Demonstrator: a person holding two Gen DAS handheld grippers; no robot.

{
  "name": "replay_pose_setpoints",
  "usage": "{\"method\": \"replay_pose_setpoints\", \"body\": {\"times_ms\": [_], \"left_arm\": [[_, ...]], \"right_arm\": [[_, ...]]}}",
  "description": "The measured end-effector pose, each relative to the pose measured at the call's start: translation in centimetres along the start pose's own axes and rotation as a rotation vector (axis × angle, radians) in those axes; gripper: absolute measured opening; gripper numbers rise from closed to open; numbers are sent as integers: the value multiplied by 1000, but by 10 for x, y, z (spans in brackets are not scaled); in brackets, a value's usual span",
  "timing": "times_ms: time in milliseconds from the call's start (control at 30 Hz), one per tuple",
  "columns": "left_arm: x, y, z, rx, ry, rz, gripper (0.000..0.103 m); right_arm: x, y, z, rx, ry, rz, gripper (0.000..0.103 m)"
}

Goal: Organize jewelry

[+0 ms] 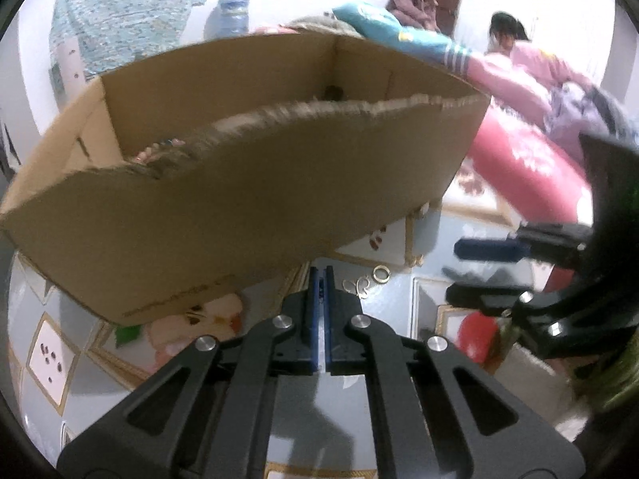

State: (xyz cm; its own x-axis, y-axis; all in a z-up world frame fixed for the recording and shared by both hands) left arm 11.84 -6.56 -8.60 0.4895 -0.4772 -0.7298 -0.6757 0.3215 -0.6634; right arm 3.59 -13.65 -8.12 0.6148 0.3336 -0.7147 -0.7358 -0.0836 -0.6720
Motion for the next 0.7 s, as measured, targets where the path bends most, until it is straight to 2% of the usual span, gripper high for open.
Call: {"method": "replay_pose_setpoints", "body": {"times_ms": [233,467,700], "left_arm": [[-24,-11,1,-42,3,-64,1],[-27,-10,3,-56,6,-78,1],[-25,-7,9,-74,18,-77,1]], "right_arm": [[5,-11,14,-40,-19,-13,44],[24,-17,42,-125,-63,4,44],[44,-19,36,-151,25,47,44]]}}
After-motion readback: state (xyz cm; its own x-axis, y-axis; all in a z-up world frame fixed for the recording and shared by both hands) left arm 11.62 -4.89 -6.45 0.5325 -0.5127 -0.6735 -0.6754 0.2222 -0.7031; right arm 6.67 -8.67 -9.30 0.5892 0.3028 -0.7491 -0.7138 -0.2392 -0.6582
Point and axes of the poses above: each gripper's, at about its wrist camera, not at the fingertips, and x roughly the way its jaws point, z to its left, y to its underside, the point moved 8 cm from there along x, roughly the way its jaws point, and after that the axes turned 6 degrees about -x, right-handed, at the moved point
